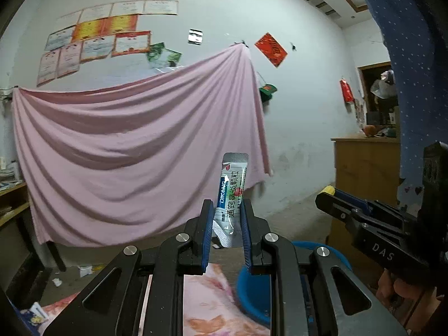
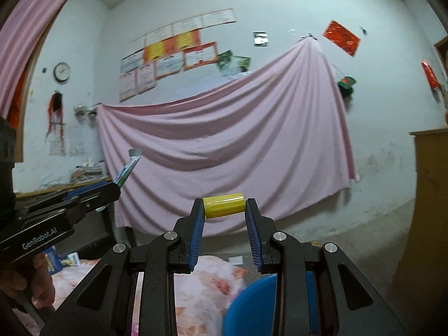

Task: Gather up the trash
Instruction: 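Carry the toothpaste tube and yellow cylinder over the blue basin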

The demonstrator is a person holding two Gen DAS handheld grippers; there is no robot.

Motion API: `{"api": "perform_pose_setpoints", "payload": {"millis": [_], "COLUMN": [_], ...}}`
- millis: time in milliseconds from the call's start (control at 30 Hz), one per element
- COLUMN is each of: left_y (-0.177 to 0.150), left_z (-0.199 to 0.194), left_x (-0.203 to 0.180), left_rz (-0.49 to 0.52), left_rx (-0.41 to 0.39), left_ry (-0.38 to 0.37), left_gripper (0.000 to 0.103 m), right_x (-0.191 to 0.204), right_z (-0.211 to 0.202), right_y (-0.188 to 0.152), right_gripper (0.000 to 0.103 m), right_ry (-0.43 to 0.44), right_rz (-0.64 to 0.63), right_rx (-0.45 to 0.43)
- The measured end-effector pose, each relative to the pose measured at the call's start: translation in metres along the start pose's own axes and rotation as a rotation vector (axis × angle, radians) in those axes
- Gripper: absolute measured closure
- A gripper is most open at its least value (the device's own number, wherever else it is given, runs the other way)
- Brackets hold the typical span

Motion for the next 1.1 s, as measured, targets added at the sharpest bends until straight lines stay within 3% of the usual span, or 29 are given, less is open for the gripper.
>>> {"api": "perform_pose_setpoints", "payload": {"millis": [200, 467, 733, 1100], "left_y": [-0.012, -0.036, -0.062, -0.076], "left_z": [0.021, 0.054, 0.100, 0.112], "left_x": [-0.028, -0.048, -0.048, -0.049], "left_rz": [0.013, 0.018, -0.066, -0.094], "left_rx": [0.063, 0.190, 0.421, 0.541], "left_ry": [-0.041, -0.064, -0.067, -0.082], "left_gripper": [0.087, 0.087, 0.087, 0.087], "right_x": [-0.028, -0.060, -0.080, -0.097], "right_z": [-0.011, -0.001, 0.007, 0.017], "right_y": [-0.012, -0.040, -0.059, -0.082], "right_gripper": [0.075, 0.075, 0.075, 0.075], "right_ry": [-0.066, -0.130, -0.129, -0.112], "right_rz": [0.034, 0.092, 0.169, 0.268], "right_rx": [0.054, 0.237, 0.364, 0.506]}}
Point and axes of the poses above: each gripper's, at about its wrist camera, not at the fingertips, and z roughly the way its jaws point, x to its left, y to its top, the point moved 2 cm from there along z, roughly the way its jaws point, and after that the axes turned 15 degrees about -z, right-handed, at the moved point
